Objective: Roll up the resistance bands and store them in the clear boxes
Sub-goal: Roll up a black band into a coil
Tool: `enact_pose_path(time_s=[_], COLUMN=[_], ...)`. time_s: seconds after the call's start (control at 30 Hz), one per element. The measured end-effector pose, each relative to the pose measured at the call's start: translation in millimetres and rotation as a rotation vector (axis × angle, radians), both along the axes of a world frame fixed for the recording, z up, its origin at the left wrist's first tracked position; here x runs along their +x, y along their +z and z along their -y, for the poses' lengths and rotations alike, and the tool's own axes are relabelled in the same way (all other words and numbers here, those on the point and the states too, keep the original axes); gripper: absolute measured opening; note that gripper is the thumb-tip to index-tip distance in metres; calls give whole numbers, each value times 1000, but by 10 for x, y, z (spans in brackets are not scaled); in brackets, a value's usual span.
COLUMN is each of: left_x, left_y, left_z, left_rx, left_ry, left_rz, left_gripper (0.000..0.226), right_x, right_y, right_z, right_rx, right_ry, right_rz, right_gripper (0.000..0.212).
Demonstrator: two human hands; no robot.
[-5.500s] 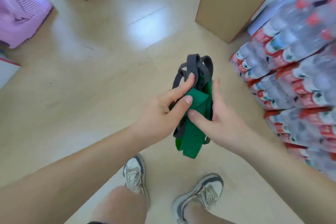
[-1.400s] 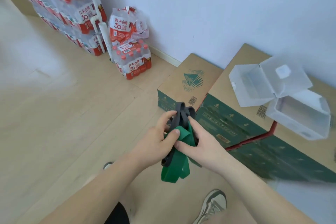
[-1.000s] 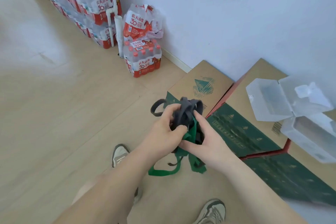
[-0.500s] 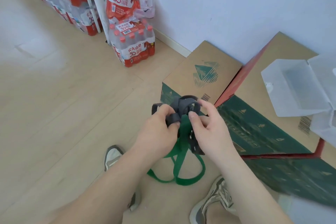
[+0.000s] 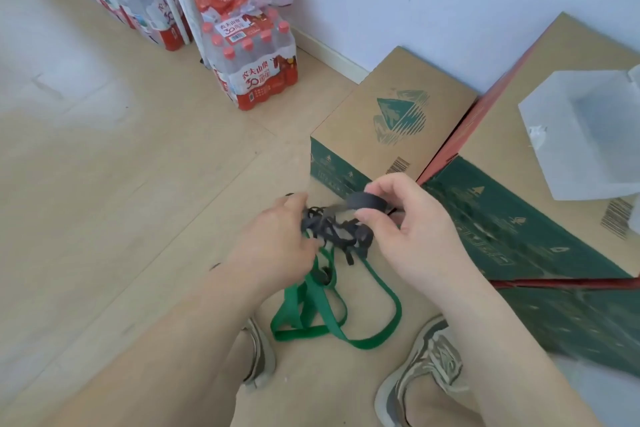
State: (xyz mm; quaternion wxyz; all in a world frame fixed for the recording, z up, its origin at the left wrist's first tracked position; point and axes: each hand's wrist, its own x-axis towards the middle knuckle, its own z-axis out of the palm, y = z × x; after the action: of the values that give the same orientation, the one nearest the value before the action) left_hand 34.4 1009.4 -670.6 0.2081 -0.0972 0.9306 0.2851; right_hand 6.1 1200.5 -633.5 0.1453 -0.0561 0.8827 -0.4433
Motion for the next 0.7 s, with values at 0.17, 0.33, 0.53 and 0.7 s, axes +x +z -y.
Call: enact_pose_path(time_s=[0.17,0.33,0.53,0.7], left_x=[-68,-74,-98,-144], left_y=[38,120,72,205], left_z=[-182,-276,-428,-383], left_rx=[267,359,242,140], left_ry=[-48,-107,-171,-63], left_rz=[-214,-337,-443,-632], left_gripper=[65,44,22,21], right_x=[1,77,74,57], right_y=[103,306,385,303], right_z=[17,-34,-219,-486], right_rx=[-89,-368,-552,-456], right_ry=[15,-76,-233,-372], right_rz=[-186,-158,-104,-96], right_gripper=[19,28,25,14])
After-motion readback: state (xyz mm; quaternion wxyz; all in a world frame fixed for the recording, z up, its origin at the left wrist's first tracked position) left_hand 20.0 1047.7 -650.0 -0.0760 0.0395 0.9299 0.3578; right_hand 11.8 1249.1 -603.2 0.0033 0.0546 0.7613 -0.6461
